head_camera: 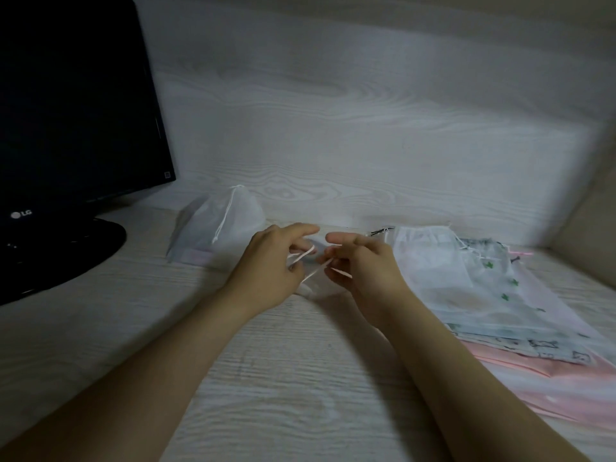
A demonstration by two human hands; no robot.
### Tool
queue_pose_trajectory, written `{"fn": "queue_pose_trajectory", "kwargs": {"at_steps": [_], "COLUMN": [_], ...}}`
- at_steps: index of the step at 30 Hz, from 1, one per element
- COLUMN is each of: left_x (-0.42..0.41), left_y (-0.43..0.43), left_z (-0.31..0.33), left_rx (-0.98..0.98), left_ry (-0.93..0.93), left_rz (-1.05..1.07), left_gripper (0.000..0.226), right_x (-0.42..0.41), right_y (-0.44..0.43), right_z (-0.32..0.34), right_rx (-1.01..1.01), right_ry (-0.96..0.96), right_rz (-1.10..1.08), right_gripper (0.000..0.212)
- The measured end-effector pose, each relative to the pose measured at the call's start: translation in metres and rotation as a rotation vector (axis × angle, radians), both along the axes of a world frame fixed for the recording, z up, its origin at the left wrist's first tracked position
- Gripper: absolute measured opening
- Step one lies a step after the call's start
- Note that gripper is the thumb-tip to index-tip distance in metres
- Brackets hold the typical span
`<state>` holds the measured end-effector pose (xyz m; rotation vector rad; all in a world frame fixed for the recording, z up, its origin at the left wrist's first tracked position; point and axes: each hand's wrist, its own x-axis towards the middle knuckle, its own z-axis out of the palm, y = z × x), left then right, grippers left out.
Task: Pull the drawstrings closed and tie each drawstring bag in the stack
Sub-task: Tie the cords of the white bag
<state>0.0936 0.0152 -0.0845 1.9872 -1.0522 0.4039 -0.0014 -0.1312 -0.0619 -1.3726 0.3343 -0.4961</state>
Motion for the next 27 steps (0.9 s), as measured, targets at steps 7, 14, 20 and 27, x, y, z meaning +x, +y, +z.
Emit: {"fn": "queue_pose_trajectory", "kwargs": {"at_steps": [7,14,20,27], "left_x": [-0.005,-0.011,-0.014,-0.016], "left_y": [-0.003,-0.005,-0.003,-0.005], "left_z": [-0.003,0.003,0.004,0.004], "left_rx": [-0.006,-0.054,0.023,0.091], "left_ry": [0.039,0.021,0.069,0.09], "left_rz": [-0.063,-0.143,-0.085,-0.074], "left_gripper": [0.091,0.083,0.056,0.017], "right_x": [0.002,0.005,0.008,0.009], "right_y": [0.005,0.005,0.002,-0.007], "right_z": [-0.005,-0.008,-0.002,-0.004], "right_rx": [-0.306,-0.251,0.012,-0.112], "right_ry": [0.201,0.146,0.053,0.01], "right_rz": [-0.004,-0.009,-0.004,-0.142], "right_gripper": [0.027,0.026,0.011,0.022]}}
